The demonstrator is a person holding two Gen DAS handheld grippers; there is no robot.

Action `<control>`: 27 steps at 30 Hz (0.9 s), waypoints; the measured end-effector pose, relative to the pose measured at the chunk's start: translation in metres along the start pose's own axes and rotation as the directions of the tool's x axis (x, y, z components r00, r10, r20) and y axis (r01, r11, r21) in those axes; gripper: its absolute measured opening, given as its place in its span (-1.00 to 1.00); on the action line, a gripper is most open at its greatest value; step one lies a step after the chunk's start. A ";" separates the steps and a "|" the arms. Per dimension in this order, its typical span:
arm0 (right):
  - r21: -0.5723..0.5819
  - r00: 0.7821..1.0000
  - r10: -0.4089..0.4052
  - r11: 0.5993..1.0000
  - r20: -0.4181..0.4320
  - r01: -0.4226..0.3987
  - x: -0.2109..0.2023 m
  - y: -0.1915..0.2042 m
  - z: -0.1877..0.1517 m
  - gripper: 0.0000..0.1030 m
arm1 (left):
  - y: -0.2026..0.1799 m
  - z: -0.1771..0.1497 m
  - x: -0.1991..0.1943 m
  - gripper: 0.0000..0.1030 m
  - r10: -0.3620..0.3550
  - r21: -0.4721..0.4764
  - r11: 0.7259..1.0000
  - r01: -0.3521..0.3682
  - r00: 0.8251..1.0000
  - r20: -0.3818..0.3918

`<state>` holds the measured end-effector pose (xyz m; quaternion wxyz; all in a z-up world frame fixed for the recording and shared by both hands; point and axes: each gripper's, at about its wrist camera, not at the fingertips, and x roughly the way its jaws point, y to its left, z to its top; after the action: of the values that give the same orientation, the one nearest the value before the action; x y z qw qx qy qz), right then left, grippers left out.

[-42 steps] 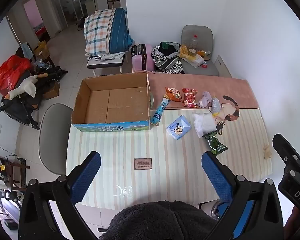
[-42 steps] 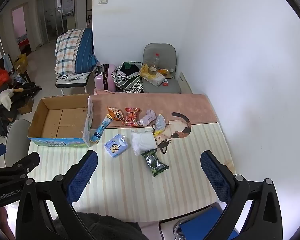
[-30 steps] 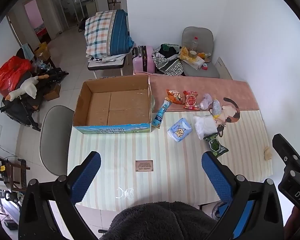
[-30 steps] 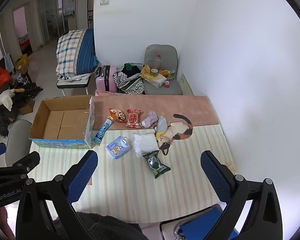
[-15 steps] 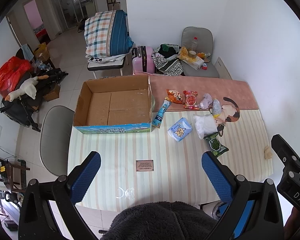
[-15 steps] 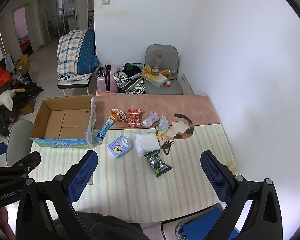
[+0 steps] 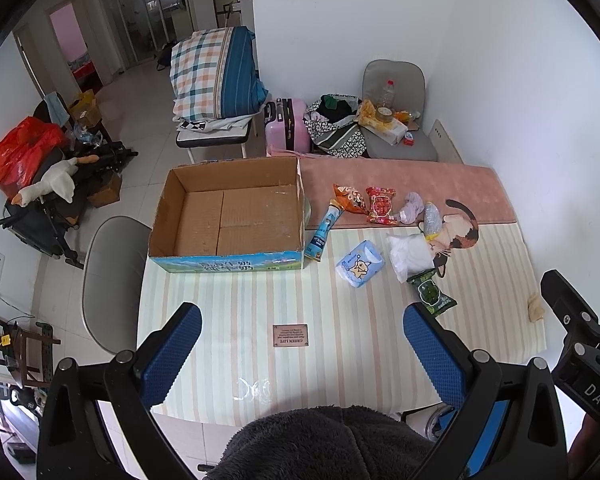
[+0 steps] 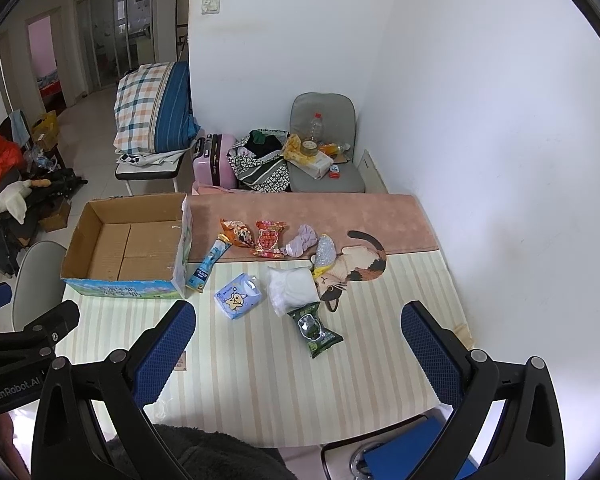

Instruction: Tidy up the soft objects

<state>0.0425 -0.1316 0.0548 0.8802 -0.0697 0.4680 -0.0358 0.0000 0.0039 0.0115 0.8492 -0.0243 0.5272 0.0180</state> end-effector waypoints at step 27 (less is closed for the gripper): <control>0.010 1.000 0.006 1.000 0.022 -0.007 -0.011 -0.007 0.005 1.00 | 0.000 -0.001 -0.013 1.00 0.009 0.002 1.000 -0.009 0.999 0.048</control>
<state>0.0407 -0.1362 0.0679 0.8859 -0.0639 0.4582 -0.0346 -0.0070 0.0039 0.0224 0.8615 -0.0208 0.5068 0.0217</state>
